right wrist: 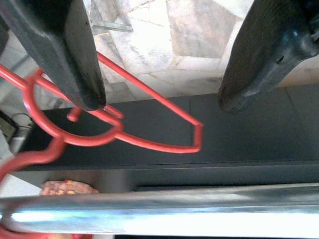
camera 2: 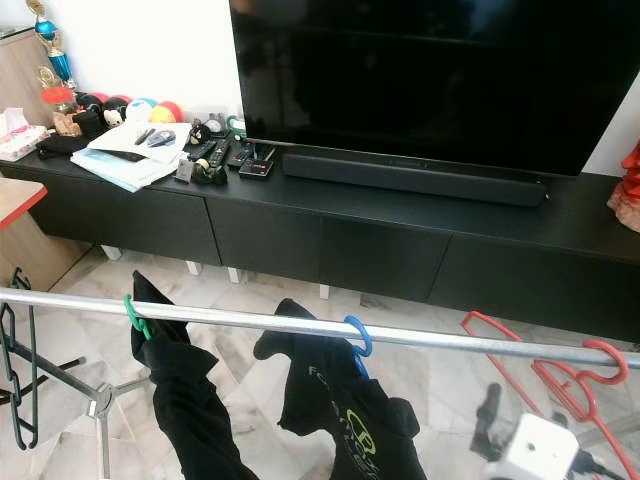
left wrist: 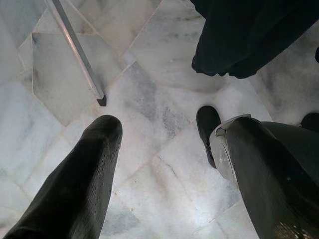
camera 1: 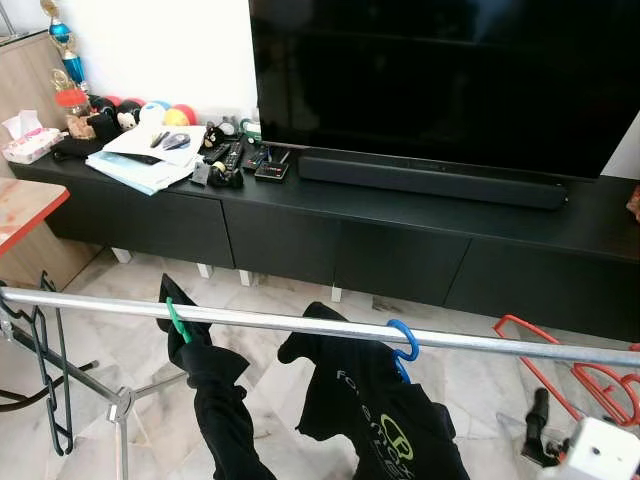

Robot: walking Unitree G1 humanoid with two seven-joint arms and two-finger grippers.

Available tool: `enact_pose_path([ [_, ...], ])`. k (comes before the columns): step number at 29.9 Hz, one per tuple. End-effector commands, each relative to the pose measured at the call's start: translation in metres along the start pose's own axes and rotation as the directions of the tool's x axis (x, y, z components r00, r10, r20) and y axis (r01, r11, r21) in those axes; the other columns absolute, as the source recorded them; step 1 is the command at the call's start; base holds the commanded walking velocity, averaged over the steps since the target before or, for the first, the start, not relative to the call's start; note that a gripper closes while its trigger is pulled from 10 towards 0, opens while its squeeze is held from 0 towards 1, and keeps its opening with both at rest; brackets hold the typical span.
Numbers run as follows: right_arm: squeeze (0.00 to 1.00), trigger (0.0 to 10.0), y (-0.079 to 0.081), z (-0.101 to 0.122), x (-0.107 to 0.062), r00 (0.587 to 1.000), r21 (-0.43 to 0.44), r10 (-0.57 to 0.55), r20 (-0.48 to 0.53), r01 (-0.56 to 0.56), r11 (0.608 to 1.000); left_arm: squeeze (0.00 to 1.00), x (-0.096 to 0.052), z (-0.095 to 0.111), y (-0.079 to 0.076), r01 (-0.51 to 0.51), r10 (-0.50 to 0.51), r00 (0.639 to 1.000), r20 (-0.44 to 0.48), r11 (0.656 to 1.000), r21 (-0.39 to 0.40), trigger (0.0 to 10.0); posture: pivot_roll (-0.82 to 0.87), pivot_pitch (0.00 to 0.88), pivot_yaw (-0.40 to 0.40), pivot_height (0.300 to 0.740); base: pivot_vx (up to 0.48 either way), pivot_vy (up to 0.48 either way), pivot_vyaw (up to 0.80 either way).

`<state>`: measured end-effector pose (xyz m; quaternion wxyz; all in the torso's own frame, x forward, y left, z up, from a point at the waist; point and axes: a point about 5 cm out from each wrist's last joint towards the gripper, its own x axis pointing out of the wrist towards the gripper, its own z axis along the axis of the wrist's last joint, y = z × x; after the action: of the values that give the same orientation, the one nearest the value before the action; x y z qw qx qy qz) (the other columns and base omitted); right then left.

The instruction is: Hang hanger

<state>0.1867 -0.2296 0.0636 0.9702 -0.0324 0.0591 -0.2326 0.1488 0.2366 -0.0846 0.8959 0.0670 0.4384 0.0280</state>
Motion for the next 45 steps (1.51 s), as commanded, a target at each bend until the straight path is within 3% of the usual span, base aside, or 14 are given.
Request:
enact_pose_path([
  [1, 0.0, 10.0, 0.001, 0.006, 0.002, 1.0, -0.008, 0.013, 0.011, -0.013, 1.0, 0.0, -0.002, -0.008, 0.002, -0.005, 0.005, 0.999, -0.039, 1.0, -0.002, 10.0, -0.12, 0.045, 0.013, 0.74, 0.0, 0.334, 0.0],
  [12, 0.0, 10.0, -0.001, 0.02, 0.006, 0.998, -0.037, -0.04, 0.049, 0.042, 0.998, 0.0, -0.005, -0.02, -0.001, 0.007, -0.006, 0.995, -0.098, 1.0, 0.012, 10.0, -0.12, 0.058, 0.01, 0.74, 0.0, 0.32, 0.0],
  [23, 0.0, 10.0, -0.012, 0.043, 0.018, 0.989, -0.031, -0.104, 0.102, 0.108, 0.994, 0.0, -0.007, -0.025, 0.003, 0.006, -0.003, 0.993, -0.117, 1.0, 0.024, 10.0, -0.12, 0.063, 0.01, 0.74, 0.0, 0.0, 0.0],
  [28, 0.0, 10.0, -0.016, 0.056, 0.025, 0.988, -0.005, -0.086, 0.126, 0.087, 0.996, 0.0, -0.008, -0.028, 0.003, 0.007, -0.004, 0.992, -0.122, 1.0, 0.022, 10.0, -0.12, 0.064, 0.01, 0.74, 0.0, 0.0, 0.0],
  [31, 0.0, 10.0, -0.01, 0.067, 0.029, 0.987, -0.011, 0.068, 0.144, -0.067, 0.998, 0.0, -0.008, -0.029, 0.002, 0.01, -0.007, 0.992, -0.127, 1.0, 0.023, 10.0, -0.13, 0.066, 0.008, 0.74, 0.0, 0.0, 0.0],
  [32, 0.0, 10.0, -0.01, 0.075, 0.028, 0.974, -0.055, 0.156, 0.165, -0.149, 0.987, 0.0, -0.008, -0.029, 0.001, 0.012, -0.009, 0.992, -0.128, 1.0, 0.024, 10.0, -0.13, 0.065, 0.005, 0.74, 0.0, 0.0, 0.0],
  [35, 0.0, 10.0, -0.018, 0.082, 0.027, 0.964, -0.072, 0.203, 0.175, -0.193, 0.979, 0.0, -0.008, -0.029, 0.0, 0.014, -0.011, 0.992, -0.128, 1.0, 0.025, 10.0, -0.12, 0.066, 0.005, 0.74, 0.0, 0.0, 0.0],
  [40, 0.0, 10.0, -0.052, 0.101, 0.017, 0.929, -0.181, 0.329, 0.169, -0.299, 0.937, 0.0, -0.007, -0.027, -0.002, 0.031, -0.024, 0.992, -0.121, 0.998, 0.053, 10.0, -0.15, 0.074, 0.01, 0.74, 0.0, 0.0, 0.0],
  [42, 0.0, 10.0, -0.077, 0.105, 0.013, 0.924, -0.213, 0.359, 0.132, -0.327, 0.921, 0.0, -0.007, -0.026, -0.002, 0.033, -0.026, 0.992, -0.123, 0.998, 0.061, 10.0, -0.16, 0.075, 0.013, 0.74, 0.0, 0.0, 0.0],
  [44, 0.0, 10.0, -0.08, 0.104, 0.008, 0.898, -0.167, 0.43, 0.096, -0.411, 0.896, 0.0, -0.007, -0.026, -0.001, 0.031, -0.023, 0.992, -0.122, 0.998, 0.06, 10.0, -0.16, 0.074, 0.014, 0.74, 0.0, 0.0, 0.0],
  [45, 0.0, 10.0, -0.073, 0.102, 0.0, 0.846, -0.155, 0.53, 0.055, -0.517, 0.842, 0.0, -0.006, -0.025, -0.001, 0.03, -0.022, 0.992, -0.121, 0.998, 0.06, 10.0, -0.16, 0.072, 0.015, 0.74, 0.0, 0.0, 0.0],
])
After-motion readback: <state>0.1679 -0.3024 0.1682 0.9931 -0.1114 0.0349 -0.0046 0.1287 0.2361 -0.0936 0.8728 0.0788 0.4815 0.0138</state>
